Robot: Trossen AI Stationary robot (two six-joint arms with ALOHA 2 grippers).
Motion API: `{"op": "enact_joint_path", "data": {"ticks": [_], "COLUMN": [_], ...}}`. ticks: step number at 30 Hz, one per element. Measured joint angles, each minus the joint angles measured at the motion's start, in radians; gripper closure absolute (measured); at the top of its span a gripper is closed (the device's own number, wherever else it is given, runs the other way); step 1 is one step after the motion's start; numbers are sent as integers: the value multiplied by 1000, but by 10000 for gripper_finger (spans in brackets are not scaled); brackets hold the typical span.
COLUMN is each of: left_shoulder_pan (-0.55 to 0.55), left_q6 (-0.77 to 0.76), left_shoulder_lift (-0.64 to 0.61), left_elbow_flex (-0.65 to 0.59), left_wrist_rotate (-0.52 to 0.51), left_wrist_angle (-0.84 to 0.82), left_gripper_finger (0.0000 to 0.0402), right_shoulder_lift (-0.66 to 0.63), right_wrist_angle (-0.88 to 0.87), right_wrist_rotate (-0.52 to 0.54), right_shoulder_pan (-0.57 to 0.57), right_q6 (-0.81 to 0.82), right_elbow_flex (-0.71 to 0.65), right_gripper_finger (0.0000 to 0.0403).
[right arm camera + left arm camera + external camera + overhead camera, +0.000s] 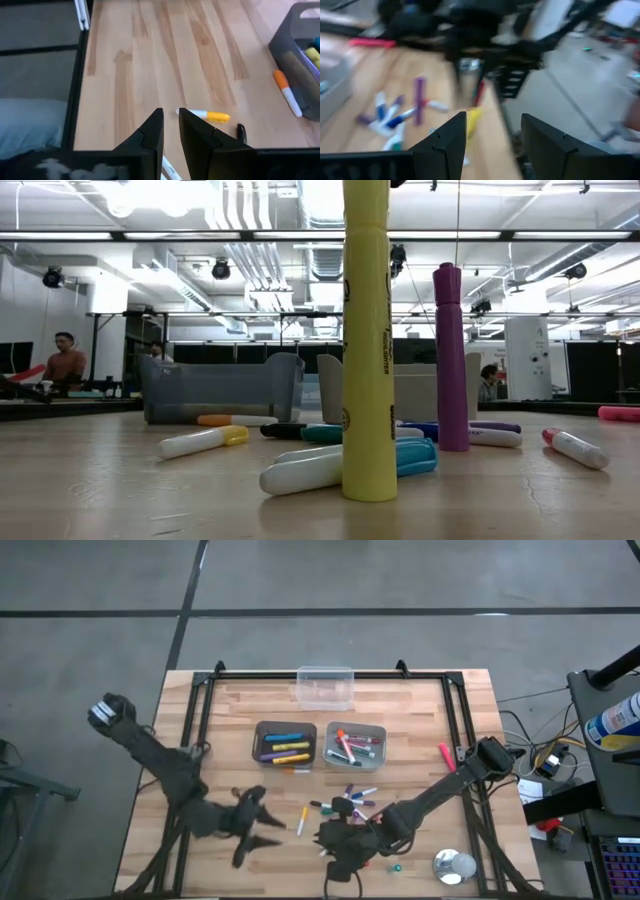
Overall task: Pick & Place Markers
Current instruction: Put the large yellow highlighter pen into the black bin
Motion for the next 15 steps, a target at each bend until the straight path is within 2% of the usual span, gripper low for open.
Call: {"op": "enact_joint_path", "data": {"ticks": [6,8,15], "left_shoulder_pan": [-110,-121,-121], "left_q6": [127,135,112], "left_shoulder_lift": [55,83,185], "left_elbow_flex": [-38,-43,-42], "left_wrist_rotate": [3,4,0], "left_wrist_angle": [201,241,310], "left_gripper_finger": [220,220,220], "right_shoulder_lift": [2,2,2], "right_wrist_angle": [-51,-52,-49], "right_wrist_rotate": [-102,-105,-94], "right_shoulder_pan": [4,10,12], "right_q6": [111,158,165], "right_elbow_flex": [0,0,0], "right_gripper_finger": [350,345,293]}}
